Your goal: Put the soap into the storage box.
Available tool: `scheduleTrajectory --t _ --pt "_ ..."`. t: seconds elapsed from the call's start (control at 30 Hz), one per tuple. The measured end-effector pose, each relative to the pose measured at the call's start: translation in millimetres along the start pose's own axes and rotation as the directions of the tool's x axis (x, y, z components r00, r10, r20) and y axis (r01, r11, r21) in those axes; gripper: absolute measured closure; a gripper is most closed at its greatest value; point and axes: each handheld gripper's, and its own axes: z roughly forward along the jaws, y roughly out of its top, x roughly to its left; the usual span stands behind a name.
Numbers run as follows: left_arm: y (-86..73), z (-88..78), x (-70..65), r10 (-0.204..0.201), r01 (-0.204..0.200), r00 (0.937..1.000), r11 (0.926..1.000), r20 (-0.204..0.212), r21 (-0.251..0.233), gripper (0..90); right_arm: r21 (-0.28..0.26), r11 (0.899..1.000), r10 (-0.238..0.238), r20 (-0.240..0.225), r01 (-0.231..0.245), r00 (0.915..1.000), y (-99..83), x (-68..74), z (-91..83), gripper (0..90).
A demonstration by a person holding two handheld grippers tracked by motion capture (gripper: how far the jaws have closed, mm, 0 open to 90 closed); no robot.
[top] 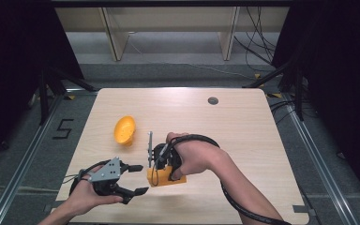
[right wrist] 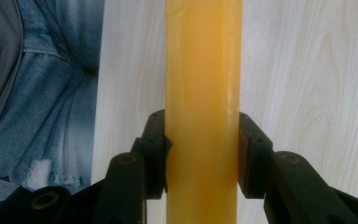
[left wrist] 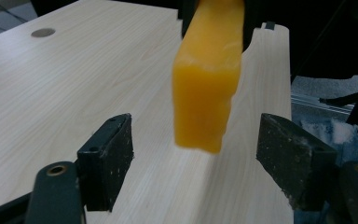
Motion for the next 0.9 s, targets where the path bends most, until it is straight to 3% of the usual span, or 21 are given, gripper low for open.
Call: scheduleTrajectory --t 0.23,0.3,0.37,0.43,0.5,0.57,0.6,0.63,0.7,0.83,0.9 --pt "4.3 13.3 -1.7 0.034 -0.034 0.9994 0.9994 0.011 0.006 33.8 -0.007 1.0 0.008 -0.004 -0.008 1.0 1.7 1.5 0.9 62.1" --pt "5.2 14.1 0.1 0.043 -0.043 0.9989 0.999 0.015 0.003 36.7 -0.014 0.999 -0.038 -0.001 0.038 0.9993 3.0 -1.4 1.5 62.1" --pt "5.4 15.1 1.0 0.048 -0.048 0.9985 0.9989 0.025 0.002 39.7 -0.025 0.999 -0.023 0.003 0.023 0.9997 2.5 -0.4 2.4 62.1" --pt "5.1 17.0 1.5 0.055 -0.055 0.9983 0.9985 0.021 0.0 42.1 -0.026 0.999 -0.043 0.006 0.044 0.999 3.9 -1.4 1.8 62.1" --pt "4.4 19.5 2.1 0.056 -0.057 0.9979 0.9984 0.032 0.008 42.7 -0.014 1.0 -0.009 0.0 0.009 1.0 4.9 1.3 0.3 62.1" --pt "3.7 21.9 2.4 0.059 -0.06 0.9974 0.9982 0.04 0.009 43.6 -0.03 0.999 -0.043 0.004 0.043 0.9991 5.2 -0.7 1.7 62.1" --pt "4.1 21.8 2.8 0.083 -0.083 0.9961 0.9965 0.031 0.013 44.2 -0.038 0.997 -0.061 0.003 0.061 0.9981 5.7 -1.7 2.3 62.1" --pt "3.3 22.8 1.7 0.065 -0.065 0.9973 0.9979 0.034 -0.007 45.9 -0.032 0.999 -0.034 0.002 0.034 0.9994 5.9 0.2 1.4 62.1" --pt "4.5 21.1 3.1 0.094 -0.094 0.995 0.9956 0.034 -0.002 48.7 -0.033 0.998 -0.045 0.001 0.045 0.999 6.3 -0.2 2.0 62.1" --pt "4.6 21.7 3.0 0.079 -0.079 0.9956 0.9968 0.049 -0.012 54.2 -0.023 0.999 -0.036 -0.001 0.036 0.9993 8.1 0.9 2.5 62.1" --pt "4.4 22.8 2.3 0.059 -0.058 0.9967 0.9982 0.056 -0.019 54.9 -0.035 0.997 -0.067 0.0 0.067 0.9978 9.0 -0.4 4.5 62.1"
